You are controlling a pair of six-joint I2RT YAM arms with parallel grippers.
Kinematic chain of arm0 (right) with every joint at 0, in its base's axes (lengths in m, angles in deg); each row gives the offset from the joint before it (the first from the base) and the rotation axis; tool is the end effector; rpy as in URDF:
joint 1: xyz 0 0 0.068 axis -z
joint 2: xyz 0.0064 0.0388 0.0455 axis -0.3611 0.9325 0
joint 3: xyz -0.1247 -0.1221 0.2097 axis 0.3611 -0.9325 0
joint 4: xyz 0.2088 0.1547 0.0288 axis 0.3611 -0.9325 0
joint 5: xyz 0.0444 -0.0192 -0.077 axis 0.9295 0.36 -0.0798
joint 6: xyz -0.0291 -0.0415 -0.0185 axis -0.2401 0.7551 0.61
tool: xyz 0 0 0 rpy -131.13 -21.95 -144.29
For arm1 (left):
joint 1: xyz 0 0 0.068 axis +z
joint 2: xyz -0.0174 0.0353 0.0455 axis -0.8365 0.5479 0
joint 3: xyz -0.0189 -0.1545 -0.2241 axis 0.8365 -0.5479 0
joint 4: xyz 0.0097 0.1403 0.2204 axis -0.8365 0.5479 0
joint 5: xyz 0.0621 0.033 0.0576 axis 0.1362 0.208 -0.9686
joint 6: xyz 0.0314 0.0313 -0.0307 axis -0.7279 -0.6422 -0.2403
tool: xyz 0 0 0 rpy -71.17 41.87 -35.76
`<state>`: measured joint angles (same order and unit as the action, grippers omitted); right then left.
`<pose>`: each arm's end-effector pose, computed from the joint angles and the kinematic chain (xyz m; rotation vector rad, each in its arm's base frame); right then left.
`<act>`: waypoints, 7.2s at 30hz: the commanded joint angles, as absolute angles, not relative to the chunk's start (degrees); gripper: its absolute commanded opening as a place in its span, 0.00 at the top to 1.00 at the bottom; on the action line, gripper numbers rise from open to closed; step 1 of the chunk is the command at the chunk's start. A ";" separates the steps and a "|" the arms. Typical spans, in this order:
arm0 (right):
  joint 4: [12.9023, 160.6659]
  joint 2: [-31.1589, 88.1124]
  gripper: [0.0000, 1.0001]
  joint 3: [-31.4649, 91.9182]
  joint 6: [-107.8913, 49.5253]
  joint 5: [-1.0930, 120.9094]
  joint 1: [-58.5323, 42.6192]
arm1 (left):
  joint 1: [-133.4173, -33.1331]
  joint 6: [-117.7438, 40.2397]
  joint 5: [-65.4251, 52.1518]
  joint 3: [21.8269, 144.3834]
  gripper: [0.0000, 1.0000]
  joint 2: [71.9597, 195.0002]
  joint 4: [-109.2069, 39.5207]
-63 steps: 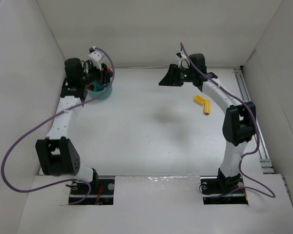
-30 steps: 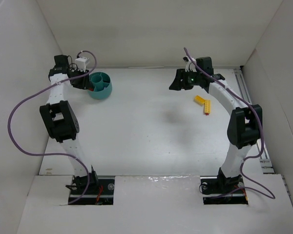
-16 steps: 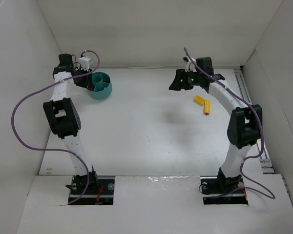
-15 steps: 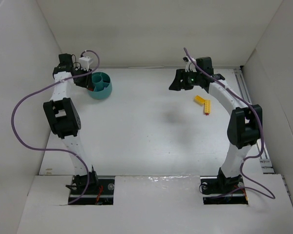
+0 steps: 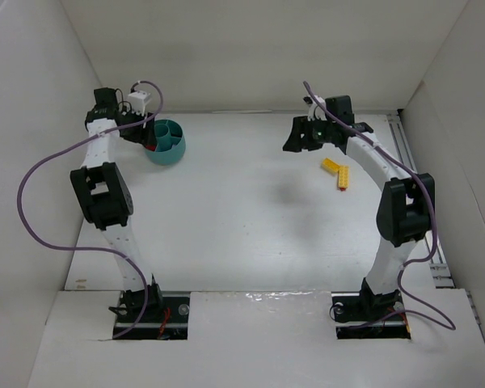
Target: Sort the legos into containers by color
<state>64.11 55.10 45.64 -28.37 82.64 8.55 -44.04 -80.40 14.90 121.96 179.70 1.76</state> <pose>0.4181 0.1120 0.2850 -0.4145 2.2290 0.7725 0.4763 0.0895 0.2779 0.5778 2.1659 -0.2161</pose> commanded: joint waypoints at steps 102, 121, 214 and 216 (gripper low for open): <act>35.00 58.83 0.95 56.86 -18.40 102.60 15.21 | -56.06 -74.24 44.96 83.31 0.00 143.78 -33.33; 43.60 64.64 0.99 72.46 -29.57 116.86 1.13 | -73.39 -72.05 50.84 77.12 0.36 145.88 -55.67; 46.33 66.75 1.00 70.34 -34.06 114.05 -1.68 | -78.31 -70.55 40.65 74.48 0.40 140.52 -66.67; 46.33 66.75 1.00 70.34 -34.06 113.45 -1.68 | -78.31 -70.55 40.65 74.48 0.40 140.52 -66.67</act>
<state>45.77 67.42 69.90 -35.36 114.00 -1.09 -78.21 -69.88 40.13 74.29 142.41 -63.63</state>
